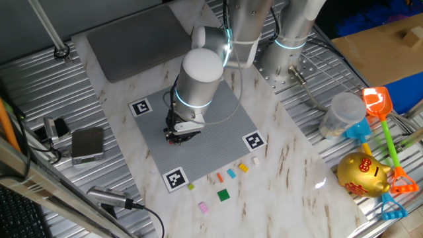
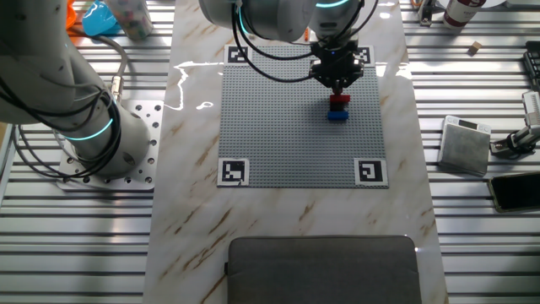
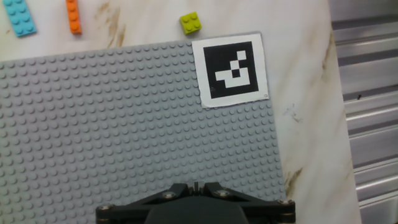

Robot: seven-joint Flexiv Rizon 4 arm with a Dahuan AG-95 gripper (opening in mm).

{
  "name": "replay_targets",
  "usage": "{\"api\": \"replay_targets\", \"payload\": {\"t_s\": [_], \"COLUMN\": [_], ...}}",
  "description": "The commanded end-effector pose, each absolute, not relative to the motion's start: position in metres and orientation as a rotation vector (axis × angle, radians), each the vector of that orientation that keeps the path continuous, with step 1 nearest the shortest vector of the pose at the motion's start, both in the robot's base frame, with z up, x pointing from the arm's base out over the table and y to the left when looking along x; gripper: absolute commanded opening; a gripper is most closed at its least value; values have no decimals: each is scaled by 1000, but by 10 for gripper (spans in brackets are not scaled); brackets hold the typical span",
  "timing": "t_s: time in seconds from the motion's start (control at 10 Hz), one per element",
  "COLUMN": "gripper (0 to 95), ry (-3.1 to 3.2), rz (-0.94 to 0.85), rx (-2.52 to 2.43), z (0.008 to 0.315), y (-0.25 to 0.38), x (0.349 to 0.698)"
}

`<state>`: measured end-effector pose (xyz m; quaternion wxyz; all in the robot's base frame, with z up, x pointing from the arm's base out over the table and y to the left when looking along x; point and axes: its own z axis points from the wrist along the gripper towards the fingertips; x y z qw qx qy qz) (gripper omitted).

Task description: Build with small Lego blocks

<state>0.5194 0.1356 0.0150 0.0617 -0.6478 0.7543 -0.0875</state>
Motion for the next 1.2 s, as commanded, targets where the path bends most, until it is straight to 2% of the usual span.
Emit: {"api": "replay_targets", "payload": {"t_s": [0.1, 1.2], "gripper": [0, 0], "ry": [2275, 2296], "rz": [-271, -264], "rx": [-1958, -1940], "z": [15, 23], "y": [135, 137], "x": [520, 522]}}
